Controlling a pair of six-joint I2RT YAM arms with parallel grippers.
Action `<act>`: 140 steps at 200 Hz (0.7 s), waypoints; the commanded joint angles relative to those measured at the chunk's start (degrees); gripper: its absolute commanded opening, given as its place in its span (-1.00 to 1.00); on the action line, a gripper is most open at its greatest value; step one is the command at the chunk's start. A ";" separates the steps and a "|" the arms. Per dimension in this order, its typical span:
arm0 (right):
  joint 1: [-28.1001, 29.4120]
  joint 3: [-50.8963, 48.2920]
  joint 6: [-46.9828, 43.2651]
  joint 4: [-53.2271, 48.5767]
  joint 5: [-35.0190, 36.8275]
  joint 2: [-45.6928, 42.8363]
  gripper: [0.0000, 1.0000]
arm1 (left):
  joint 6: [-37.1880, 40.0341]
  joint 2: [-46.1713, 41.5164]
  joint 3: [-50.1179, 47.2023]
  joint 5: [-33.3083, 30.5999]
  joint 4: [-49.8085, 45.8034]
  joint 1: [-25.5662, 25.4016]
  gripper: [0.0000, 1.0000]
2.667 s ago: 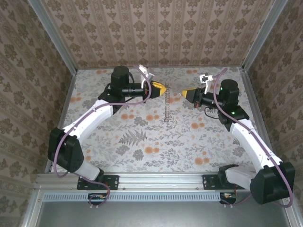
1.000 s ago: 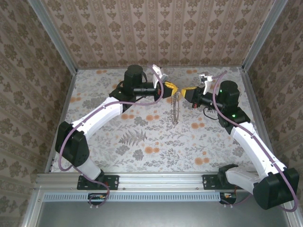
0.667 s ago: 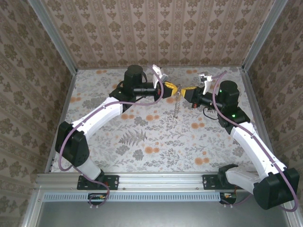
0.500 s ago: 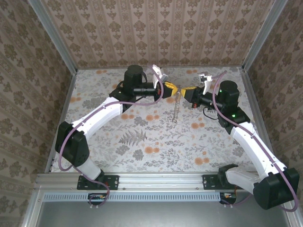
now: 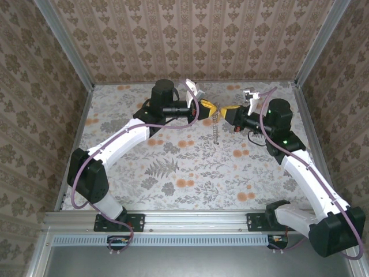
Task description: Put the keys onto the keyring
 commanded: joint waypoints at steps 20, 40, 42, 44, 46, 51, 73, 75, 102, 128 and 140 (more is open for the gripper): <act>0.48 -0.11 -0.50 2.84 0.73 -2.50 -1.00 | 0.10 -0.58 -0.07 -0.07 2.24 -0.11 -1.00; 0.44 0.15 -0.33 3.23 0.36 -2.08 -1.00 | -0.13 -0.48 -0.14 0.37 2.51 -0.09 -1.00; 0.42 0.11 -0.28 3.32 0.38 -2.05 -1.00 | -0.15 -0.49 -0.17 0.40 2.58 -0.09 -1.00; 0.46 0.23 -0.27 3.36 0.33 -2.00 -1.00 | -0.13 -0.47 -0.22 0.42 2.59 -0.13 -1.00; 0.45 0.22 -0.21 3.44 0.32 -1.96 -1.00 | -0.19 -0.46 -0.23 0.45 2.64 -0.14 -1.00; 0.44 0.28 -0.13 3.61 0.24 -1.75 -1.00 | -0.22 -0.40 -0.17 0.57 2.72 -0.13 -1.00; 0.47 0.62 0.28 4.32 -0.41 -0.76 -1.00 | -0.28 -0.48 -0.22 0.84 2.84 -0.11 -1.00; 0.49 0.71 0.26 4.33 -0.39 -0.66 -1.00 | -0.29 -0.47 -0.23 0.82 2.81 -0.09 -1.00; 0.88 0.99 0.30 4.62 -0.60 0.40 -1.00 | -0.39 -0.46 -0.32 0.93 3.03 -0.21 -1.00; 1.03 1.02 0.22 5.02 -0.19 1.12 -1.00 | -0.48 -0.56 -0.43 1.15 3.35 -0.13 -1.00; 1.07 0.98 0.20 5.17 0.12 1.30 -1.00 | -0.58 -0.57 -0.41 1.26 3.31 -0.13 -1.00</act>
